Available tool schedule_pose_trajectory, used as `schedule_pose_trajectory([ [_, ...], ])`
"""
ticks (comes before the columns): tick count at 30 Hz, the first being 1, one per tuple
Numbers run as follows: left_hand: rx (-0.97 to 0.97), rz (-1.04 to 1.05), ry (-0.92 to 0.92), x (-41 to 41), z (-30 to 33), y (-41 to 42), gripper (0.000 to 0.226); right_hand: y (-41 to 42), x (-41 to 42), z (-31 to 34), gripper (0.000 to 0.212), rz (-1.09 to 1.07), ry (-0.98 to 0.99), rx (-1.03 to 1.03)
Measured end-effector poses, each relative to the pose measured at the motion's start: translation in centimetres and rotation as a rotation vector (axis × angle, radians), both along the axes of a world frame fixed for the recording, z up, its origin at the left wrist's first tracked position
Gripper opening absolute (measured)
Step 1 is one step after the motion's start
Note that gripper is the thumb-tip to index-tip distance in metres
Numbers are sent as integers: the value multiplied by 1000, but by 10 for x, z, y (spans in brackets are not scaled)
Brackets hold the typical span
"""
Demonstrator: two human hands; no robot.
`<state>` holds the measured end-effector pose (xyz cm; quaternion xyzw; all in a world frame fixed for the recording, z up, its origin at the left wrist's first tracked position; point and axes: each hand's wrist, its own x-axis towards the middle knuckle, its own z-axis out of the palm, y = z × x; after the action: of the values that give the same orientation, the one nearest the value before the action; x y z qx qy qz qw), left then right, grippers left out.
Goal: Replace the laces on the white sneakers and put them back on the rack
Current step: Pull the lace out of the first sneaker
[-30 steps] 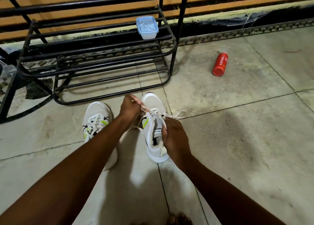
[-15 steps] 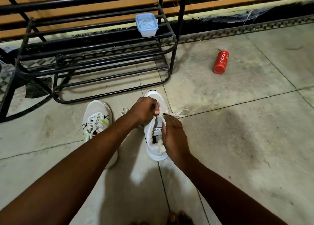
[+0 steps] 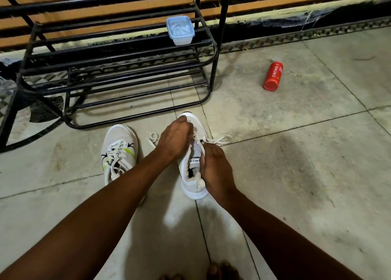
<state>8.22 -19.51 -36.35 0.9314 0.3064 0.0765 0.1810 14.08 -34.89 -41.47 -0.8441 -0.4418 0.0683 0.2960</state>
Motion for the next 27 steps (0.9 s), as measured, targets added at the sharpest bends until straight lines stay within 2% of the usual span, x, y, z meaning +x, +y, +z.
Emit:
schedule_pose_trajectory([
  [2,-24,144,-143,-9,3,12,18,0,1,1,29,-8,-22,5],
  [4,-91,398,-331,-18,5,31,23,0,2,1,28,-10,-45,16],
  [7,-361,852,-677,-25,5,51,31,0,5,1,26,-11,-49,7],
  [9,-526,928,-723,-25,-2,49,26,3,6,0,21,-26,-61,-4],
  [10,-481,863,-649,-26,-4,46,21,4,6,-2,20,-24,-76,-8],
  [12,-264,616,-460,-32,-6,41,10,6,4,-3,23,-10,-134,-1],
  [16,44,50,-228,-28,8,27,51,8,-1,-4,30,-9,-209,17],
  [18,186,-143,-10,-20,17,15,50,8,-1,-6,29,-17,-178,15],
  [20,246,-191,137,-13,16,9,35,9,-1,-8,30,-29,-148,-3],
  [23,238,-118,234,-9,12,4,15,10,-2,-9,32,-43,-132,-26],
  [27,352,-140,327,-3,9,1,16,9,-2,-7,29,-57,-115,-27],
])
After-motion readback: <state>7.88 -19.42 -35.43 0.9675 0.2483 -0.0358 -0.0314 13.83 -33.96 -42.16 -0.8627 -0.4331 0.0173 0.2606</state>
